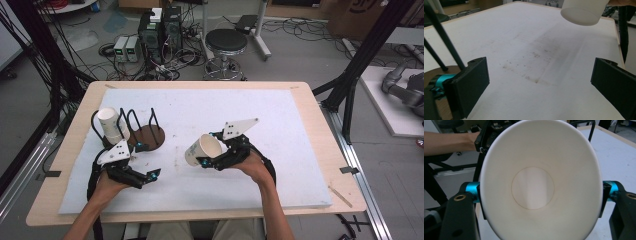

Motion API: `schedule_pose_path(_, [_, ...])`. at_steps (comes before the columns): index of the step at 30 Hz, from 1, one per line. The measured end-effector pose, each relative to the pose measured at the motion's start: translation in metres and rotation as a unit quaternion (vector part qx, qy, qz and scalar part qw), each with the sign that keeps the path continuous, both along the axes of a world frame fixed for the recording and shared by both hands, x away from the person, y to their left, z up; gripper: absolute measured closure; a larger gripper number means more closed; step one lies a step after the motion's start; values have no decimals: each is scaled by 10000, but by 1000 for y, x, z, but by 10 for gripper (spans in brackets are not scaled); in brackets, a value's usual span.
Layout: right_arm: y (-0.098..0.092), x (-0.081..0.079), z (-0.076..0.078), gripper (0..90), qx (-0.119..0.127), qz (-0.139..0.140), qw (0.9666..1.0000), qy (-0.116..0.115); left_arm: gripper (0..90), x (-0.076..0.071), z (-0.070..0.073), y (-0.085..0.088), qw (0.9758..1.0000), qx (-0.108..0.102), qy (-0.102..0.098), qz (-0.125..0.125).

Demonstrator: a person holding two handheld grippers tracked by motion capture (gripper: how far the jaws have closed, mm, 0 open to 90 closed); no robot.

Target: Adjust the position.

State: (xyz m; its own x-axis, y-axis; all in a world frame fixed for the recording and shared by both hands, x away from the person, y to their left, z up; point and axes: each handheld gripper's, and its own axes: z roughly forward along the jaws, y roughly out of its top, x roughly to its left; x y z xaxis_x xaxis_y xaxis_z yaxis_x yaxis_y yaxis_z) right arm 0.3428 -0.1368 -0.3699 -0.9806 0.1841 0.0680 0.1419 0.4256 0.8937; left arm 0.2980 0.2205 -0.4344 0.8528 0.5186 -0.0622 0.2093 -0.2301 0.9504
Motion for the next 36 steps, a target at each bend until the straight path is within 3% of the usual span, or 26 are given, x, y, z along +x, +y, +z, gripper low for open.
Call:
schedule_pose_path(4, [2, 2, 2, 274, -149, -108, 9998, 0, 18, -1, -3, 6, 9999, 20, 4, 157])
schedule_pose_path(8, [3, 3, 3, 274, -331, -187, 9993, 7, 18, -3, -6, 9, 9992, 91, -118, 381])
schedule_pose_path(14, [9, 7, 5, 275, -800, -293, 9964, -29, 18, -3, -10, 14, 9982, 40, -80, 589])
schedule_pose_path(19, [13, 10, 7, 276, -997, -332, 9945, -10, 18, -3, -13, 18, 9970, -31, -83, 763])
schedule_pose_path(28, [19, 17, 16, 277, -1409, -410, 9892, -24, 18, -4, -19, 19, 9957, -12, -56, 927])
schedule_pose_path(36, [25, 20, 16, 277, -1847, -503, 9815, -92, 18, -6, -23, 22, 9939, -76, -70, 1100])
